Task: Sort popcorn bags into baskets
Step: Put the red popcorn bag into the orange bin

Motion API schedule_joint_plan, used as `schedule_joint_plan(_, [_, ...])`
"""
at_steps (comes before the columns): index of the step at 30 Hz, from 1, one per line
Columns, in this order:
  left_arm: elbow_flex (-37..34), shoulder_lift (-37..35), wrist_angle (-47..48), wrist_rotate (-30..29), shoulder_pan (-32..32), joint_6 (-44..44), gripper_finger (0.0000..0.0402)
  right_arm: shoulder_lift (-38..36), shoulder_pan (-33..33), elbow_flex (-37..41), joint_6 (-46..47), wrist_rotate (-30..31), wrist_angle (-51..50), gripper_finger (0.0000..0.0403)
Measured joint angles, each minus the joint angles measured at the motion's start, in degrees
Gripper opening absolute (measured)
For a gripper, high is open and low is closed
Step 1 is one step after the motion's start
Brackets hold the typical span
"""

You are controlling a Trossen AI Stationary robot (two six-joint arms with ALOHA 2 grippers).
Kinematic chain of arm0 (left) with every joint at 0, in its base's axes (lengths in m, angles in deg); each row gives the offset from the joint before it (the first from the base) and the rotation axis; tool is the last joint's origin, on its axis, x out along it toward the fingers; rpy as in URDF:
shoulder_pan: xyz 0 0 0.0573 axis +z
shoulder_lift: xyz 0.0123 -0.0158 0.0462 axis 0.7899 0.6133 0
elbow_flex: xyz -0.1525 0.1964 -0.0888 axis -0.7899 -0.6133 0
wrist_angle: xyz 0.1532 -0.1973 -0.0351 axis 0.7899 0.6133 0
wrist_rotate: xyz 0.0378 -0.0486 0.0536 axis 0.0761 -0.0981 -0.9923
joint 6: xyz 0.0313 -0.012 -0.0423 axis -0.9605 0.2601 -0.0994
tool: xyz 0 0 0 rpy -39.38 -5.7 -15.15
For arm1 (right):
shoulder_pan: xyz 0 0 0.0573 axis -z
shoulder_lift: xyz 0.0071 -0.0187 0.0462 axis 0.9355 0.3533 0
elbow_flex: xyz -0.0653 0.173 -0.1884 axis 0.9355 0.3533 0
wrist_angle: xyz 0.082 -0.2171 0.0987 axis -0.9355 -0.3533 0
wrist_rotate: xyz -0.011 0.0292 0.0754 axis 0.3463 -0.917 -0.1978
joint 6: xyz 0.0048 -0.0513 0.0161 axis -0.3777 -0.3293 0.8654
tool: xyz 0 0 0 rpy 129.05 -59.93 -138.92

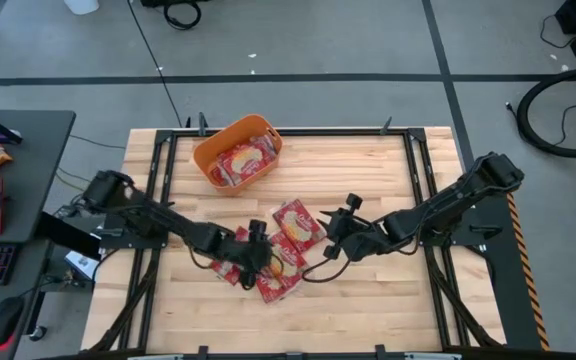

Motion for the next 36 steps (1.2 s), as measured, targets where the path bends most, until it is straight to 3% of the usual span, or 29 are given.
schedule_joint_plan(5, [7.34,6.05,9.15,-5.21,-3.01,-4.47,0.0257,1.67,-0.45,3.25,0.33,-0.16,4.22,0.0110])
schedule_joint_plan(11, [13.34,11.02,13.99,-8.13,-6.41,-9.82,0.0254,1.38,-2.00,5.93,1.02,0.44,4.49,0.0110])
schedule_joint_plan(17, [13.98,11.88,15.52,-10.64,-7.57,-15.40,0.0238,0.74,-2.80,6.10,0.25,0.69,5.65,0.0110])
schedule_joint_plan(20, [14.03,12.39,15.35,-8.18,-7.21,-15.91,0.0232,0.42,-3.07,6.14,-0.48,0.41,5.92,0.0110])
schedule_joint_plan(36, [14.06,15.76,16.37,-9.03,-5.77,-16.40,0.0183,0.54,-3.10,6.10,-1.92,-0.56,8.49,0.0110])
